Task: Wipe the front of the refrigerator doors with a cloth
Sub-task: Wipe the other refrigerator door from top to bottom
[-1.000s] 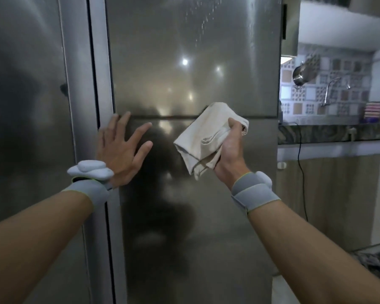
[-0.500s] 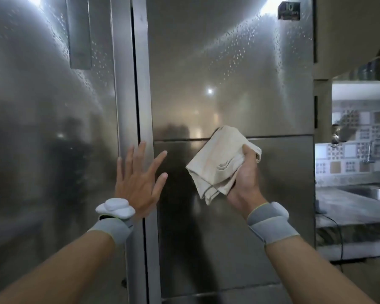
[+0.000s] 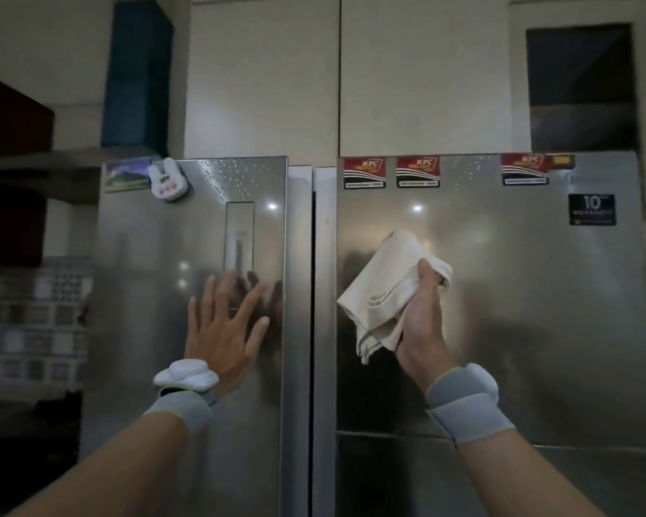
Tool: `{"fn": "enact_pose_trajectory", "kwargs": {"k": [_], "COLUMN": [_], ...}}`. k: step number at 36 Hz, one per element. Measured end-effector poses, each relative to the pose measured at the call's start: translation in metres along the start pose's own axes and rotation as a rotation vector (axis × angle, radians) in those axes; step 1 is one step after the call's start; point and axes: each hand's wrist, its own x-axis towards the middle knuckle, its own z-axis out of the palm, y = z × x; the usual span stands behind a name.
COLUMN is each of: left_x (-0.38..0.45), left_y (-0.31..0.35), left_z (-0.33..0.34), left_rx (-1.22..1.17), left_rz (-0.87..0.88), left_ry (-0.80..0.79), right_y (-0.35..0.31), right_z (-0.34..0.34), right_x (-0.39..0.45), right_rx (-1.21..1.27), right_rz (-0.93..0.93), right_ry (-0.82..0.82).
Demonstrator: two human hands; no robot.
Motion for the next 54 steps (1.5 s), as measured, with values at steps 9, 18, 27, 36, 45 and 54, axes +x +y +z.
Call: {"fn": "enact_pose_trajectory", "kwargs": {"k": [9, 18, 27, 36, 45, 54], "left_x": [0.026, 0.062, 0.089, 0.083, 0.055, 0.042], "left_y": [-0.081, -0.189, -0.278, -0.301, -0.286, -0.295], "left_z": [-0.023, -0.036, -0.035, -0.018, 0.0, 0.013], "left_rx": [-0.056, -0.182, -0.353, -0.352, -0.31, -0.278], "left_rz": [-0.099, -0.114, -0.092, -0.022, 0.061, 0.1], "left_ry": [0.008, 0.009, 0.04, -0.032, -0.139, -0.116], "right_y": [0.056, 0.161, 0.27, 0.3, 0.246, 0.297], "right_z": [0.102, 0.203, 0.304, 0.301, 0.181, 0.209], "right_x": [0.006, 0.011, -0.008, -0.026, -0.014, -0.042], "right_rx": [-0.171, -1.153, -1.765, -1.937, -1.755, -1.58], "right_rz": [-0.349, -0.766, -1.043, -1.165, -0.704, -0.54], "right_ry": [-0.021, -0.018, -0.335, -0.559, 0.309, 0.479]}}
